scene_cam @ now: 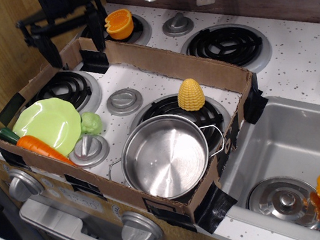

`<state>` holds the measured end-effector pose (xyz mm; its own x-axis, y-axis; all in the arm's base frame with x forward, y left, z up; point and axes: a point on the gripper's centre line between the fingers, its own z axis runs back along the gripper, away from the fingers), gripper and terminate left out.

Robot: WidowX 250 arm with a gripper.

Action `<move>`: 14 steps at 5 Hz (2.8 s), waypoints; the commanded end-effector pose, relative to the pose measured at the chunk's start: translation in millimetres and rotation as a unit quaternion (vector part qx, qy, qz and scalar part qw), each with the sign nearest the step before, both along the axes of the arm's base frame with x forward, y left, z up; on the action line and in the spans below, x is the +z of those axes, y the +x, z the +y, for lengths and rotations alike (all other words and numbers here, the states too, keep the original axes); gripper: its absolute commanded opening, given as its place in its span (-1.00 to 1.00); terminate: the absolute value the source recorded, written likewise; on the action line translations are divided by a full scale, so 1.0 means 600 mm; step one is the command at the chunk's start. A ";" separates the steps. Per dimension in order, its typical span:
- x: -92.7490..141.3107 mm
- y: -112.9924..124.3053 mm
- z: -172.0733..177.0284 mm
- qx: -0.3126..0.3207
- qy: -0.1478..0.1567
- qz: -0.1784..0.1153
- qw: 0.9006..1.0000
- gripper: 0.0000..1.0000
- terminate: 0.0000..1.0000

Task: Take carrot off plate

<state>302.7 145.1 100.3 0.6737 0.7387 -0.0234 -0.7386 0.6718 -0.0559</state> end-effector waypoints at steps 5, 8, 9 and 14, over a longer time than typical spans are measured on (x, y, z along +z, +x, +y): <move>-0.061 -0.099 0.050 0.219 0.141 -0.107 0.960 1.00 -1.00; -0.085 -0.103 0.085 0.296 0.137 -0.083 0.942 1.00 -1.00; -0.087 -0.107 0.089 0.308 0.136 -0.078 0.938 1.00 -1.00; -0.136 -0.139 0.091 0.361 0.081 -0.083 0.925 1.00 -1.00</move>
